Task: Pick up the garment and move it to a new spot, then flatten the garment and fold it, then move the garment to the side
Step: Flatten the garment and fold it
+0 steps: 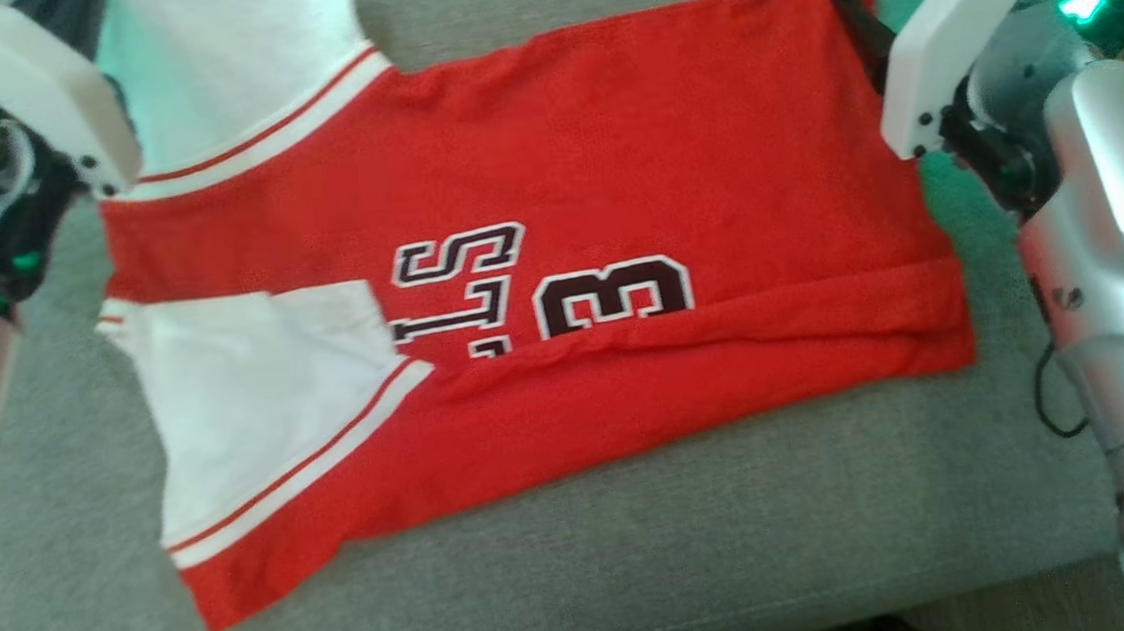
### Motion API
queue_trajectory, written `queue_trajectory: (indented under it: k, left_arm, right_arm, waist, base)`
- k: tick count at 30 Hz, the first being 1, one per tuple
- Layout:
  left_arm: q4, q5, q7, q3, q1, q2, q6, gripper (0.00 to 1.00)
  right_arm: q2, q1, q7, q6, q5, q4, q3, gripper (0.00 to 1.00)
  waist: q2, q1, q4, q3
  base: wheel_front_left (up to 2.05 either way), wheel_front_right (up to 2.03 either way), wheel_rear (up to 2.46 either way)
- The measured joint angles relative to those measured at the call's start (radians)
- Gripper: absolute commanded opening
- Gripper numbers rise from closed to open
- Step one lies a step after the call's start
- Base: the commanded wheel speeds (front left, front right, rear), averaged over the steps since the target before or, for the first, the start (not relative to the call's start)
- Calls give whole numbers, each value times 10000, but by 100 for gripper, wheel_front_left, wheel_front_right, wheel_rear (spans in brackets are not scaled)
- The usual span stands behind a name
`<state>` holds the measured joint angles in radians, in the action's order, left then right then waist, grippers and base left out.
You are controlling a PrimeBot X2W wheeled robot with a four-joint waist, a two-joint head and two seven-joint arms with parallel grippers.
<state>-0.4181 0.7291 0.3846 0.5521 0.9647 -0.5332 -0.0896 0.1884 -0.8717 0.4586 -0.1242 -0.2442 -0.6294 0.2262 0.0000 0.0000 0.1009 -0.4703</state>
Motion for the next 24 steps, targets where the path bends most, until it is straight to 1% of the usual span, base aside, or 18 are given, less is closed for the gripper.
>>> queue_trajectory:
  k: [4,5,8,10,12,13,14,20,24]
  left_arm:
    - [213,2,-117,192,0,171,-90,0]
    - [270,2,-140,245,0,176,-117,0]
    - [380,6,-167,322,-1,215,-161,0]
    - [435,10,-207,332,0,226,-163,0]
    - [472,17,-211,334,0,226,-163,0]
    - [472,17,-211,334,0,226,-163,0]
    - [476,17,-230,341,0,236,-163,0]
    - [485,21,-441,351,-24,259,-165,0]
    - [782,171,-731,332,-211,207,-171,0]
  right_arm:
    - [186,-342,-4,0,6,-819,140,100]
    - [186,-426,-6,0,-10,-970,196,98]
    - [201,-653,-38,0,-23,-1356,370,83]
    - [228,-823,-42,0,-84,-1636,474,53]
    - [270,-1023,-105,0,-100,-1900,541,34]
    - [270,-1023,-105,0,-100,-1900,541,21]
    - [286,-1109,-140,0,-102,-2004,545,0]
    - [288,-1234,-863,0,-113,-2412,677,0]
    - [290,-1210,-1394,0,-322,-2370,1080,0]
  waist:
    - [0,0,-371,65]
    - [0,0,-439,75]
    - [0,0,-616,87]
    - [0,0,-690,69]
    - [0,0,-729,33]
    - [0,0,-729,33]
    - [0,1,-743,21]
    - [0,1,-737,149]
    - [0,0,-687,419]
  base:
    - [0,0,0]
    - [0,0,0]
    - [0,0,0]
    - [0,0,0]
    - [0,0,0]
    - [0,0,0]
    - [0,0,0]
    - [0,0,0]
    - [0,0,0]
